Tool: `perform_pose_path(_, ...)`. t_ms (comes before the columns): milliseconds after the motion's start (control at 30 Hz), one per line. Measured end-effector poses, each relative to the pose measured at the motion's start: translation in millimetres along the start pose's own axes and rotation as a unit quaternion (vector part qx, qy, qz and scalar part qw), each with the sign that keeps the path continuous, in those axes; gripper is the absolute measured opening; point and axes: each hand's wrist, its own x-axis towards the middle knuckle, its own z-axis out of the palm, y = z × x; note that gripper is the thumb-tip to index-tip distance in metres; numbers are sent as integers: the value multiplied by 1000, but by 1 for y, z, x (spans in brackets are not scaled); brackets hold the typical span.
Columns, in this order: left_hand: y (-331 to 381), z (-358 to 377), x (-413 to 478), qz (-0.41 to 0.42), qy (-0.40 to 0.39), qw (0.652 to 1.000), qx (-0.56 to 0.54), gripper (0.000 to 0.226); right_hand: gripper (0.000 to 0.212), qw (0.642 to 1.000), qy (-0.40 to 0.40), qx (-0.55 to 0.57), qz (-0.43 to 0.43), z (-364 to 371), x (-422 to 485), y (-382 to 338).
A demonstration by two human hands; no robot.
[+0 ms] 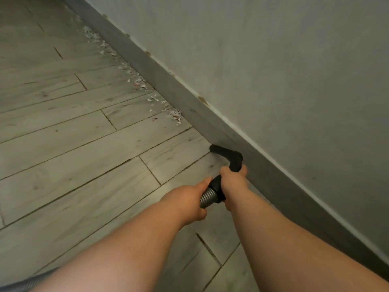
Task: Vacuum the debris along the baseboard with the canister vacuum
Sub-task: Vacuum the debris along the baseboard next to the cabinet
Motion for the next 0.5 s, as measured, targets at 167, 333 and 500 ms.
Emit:
perform_pose_path(167, -13, -7, 12, 11, 6, 999, -33, 89, 76, 1000, -3, -7, -9, 14, 7, -12)
perform_pose_path(333, -28, -12, 21, -7, 17, 999, -37, 91, 75, 1000, -11, -27, -6, 33, 12, -28)
perform_pose_path(500, -44, -20, 31, -16, 27, 996, -85, 91, 76, 997, -14, -73, -19, 54, 15, -49)
